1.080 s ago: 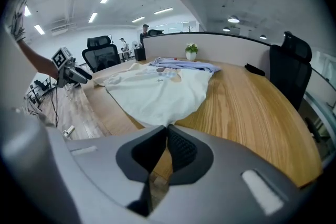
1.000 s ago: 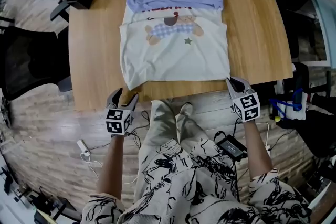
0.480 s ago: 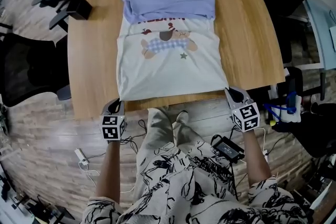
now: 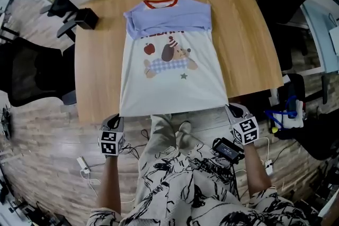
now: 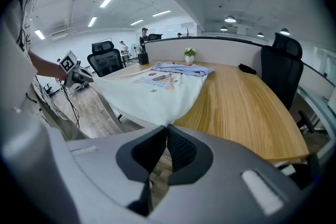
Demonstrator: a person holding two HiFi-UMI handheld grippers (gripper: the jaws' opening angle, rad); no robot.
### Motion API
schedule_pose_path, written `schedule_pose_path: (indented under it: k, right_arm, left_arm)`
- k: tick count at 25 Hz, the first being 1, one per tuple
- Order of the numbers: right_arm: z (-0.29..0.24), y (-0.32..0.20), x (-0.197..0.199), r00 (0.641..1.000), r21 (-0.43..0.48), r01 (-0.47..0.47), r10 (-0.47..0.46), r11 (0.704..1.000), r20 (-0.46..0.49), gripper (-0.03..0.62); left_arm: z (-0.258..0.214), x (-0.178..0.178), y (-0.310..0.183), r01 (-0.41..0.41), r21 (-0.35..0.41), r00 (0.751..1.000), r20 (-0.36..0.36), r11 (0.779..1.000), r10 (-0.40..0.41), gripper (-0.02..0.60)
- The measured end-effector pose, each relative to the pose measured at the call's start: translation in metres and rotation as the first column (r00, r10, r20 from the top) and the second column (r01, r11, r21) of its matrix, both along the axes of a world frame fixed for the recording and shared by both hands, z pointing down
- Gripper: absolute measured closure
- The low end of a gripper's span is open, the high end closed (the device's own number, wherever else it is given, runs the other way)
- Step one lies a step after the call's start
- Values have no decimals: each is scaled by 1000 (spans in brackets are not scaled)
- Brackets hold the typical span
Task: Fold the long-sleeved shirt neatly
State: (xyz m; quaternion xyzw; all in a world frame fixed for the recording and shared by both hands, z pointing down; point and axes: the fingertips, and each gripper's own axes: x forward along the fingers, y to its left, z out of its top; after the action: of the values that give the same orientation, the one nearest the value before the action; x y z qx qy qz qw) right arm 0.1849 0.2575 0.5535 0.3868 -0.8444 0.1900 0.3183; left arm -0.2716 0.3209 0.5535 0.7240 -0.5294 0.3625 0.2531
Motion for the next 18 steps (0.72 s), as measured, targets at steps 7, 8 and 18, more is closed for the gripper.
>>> schedule_pose_path:
  k: [7,8,18]
  right_arm:
    - [-50,-17,3,998,68,-16,12,998,63,577]
    - [-62,-26,3,997,80,-27,20,996,76,577]
    - [-199,-152,-5,982,242,-96,52,965,183,577]
  left_arm:
    - [-52,10,-20,25,86,999,-28,996,-23,558]
    - [-67,9,-30,26,111,999,-33,993,-23,558]
    - [-217,2,-163,-47,303,998,-14,952,54,558]
